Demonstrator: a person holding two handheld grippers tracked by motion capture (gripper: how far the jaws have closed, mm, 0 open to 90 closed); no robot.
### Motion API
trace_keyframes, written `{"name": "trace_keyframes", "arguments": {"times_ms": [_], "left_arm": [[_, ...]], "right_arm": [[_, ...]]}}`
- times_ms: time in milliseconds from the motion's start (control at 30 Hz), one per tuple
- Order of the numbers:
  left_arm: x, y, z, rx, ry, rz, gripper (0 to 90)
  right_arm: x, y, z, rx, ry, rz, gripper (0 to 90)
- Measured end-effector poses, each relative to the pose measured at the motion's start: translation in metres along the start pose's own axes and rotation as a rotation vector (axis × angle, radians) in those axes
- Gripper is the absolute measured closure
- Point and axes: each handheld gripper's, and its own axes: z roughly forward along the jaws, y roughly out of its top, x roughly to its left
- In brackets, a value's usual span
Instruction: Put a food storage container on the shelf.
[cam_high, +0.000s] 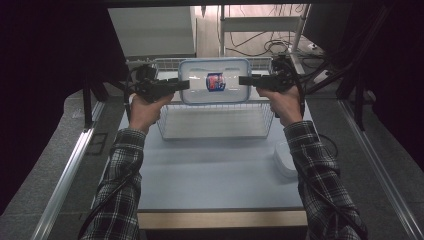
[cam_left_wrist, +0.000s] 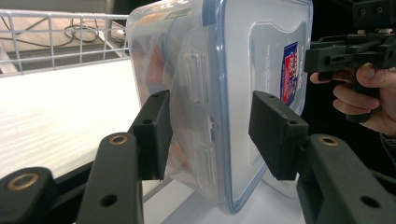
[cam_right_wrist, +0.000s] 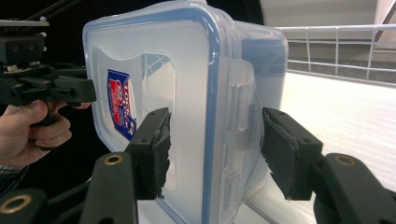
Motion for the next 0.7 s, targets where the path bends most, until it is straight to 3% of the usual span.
{"name": "trace_keyframes", "arguments": {"times_ms": [167,200,233,300,333,500,633,700], "left_arm": [[0.0,-0.001,0.001,-0.012,0.016,0.001,47.9],[-0.001,0.0,0.002,-0.009,0.051,0.015,47.4],[-0.001,0.0,0.002,-0.009,0.051,0.015,47.5],[-0.004,0.0,0.005,0.013,0.094,0.04,50.3],[-0.004,-0.002,0.01,0.052,0.118,0.047,49.6],[0.004,-0.005,0.011,0.029,0.08,-0.007,50.5],[0.003,-0.004,0.011,0.034,0.085,-0.002,50.4],[0.002,-0.004,0.011,0.038,0.09,0.006,50.3]], "right_arm": [[0.0,0.002,0.003,0.005,-0.013,0.007,42.5],[0.0,0.003,0.004,0.01,-0.02,0.01,42.3],[0.0,0.003,0.004,0.01,-0.02,0.01,42.3],[0.001,0.003,0.005,0.015,-0.034,-0.002,41.1],[0.001,0.003,0.006,0.024,-0.053,0.006,39.1],[-0.005,0.001,0.008,0.015,-0.044,0.047,38.1],[-0.007,0.003,0.01,0.018,-0.047,0.059,37.3],[-0.004,0.004,0.012,0.016,-0.07,0.044,35.4]]}}
